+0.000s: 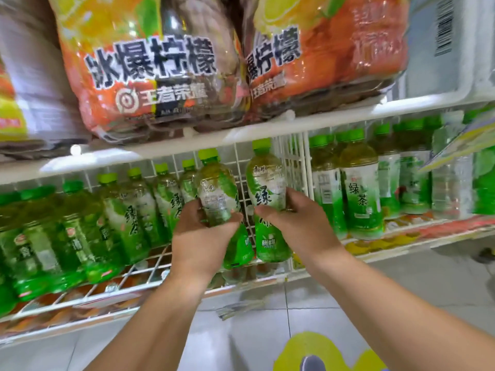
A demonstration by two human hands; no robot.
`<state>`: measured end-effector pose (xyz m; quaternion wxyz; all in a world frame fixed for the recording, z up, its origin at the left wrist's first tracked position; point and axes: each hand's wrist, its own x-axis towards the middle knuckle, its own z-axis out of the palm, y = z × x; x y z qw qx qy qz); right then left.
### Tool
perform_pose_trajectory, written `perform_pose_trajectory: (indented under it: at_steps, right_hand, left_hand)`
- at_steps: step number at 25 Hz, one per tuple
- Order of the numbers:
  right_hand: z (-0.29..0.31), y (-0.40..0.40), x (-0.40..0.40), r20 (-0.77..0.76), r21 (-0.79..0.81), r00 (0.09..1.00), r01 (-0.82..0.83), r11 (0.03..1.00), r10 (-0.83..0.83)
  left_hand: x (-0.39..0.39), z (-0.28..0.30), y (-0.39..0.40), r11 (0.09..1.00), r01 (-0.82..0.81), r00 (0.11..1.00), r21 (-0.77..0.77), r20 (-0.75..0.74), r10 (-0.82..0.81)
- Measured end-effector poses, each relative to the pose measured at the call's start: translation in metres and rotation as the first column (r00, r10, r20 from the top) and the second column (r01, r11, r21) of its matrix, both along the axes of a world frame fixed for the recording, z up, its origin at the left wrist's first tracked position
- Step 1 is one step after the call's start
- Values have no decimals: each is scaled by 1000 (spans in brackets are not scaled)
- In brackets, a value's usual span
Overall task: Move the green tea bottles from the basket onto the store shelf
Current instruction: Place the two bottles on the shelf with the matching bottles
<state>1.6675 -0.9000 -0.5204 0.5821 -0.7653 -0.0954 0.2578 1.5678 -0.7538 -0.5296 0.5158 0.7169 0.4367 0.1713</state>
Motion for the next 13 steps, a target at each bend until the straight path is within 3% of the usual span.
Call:
perform_pose_trajectory:
  at_steps: [5,9,13]
  right_hand:
    - [-18,20,13,101,-35,990,97,995,-93]
    - [-32,34,18,199,-144,967,187,972,-157]
    - [-48,43,23,198,-199,969,185,962,-145]
  left_hand:
    - [27,-16,15,997,64,995,33,-82,-62]
    - [37,-27,21,994,88,993,61,-83,-83]
    - [35,-34,22,997,72,996,37,-52,-70]
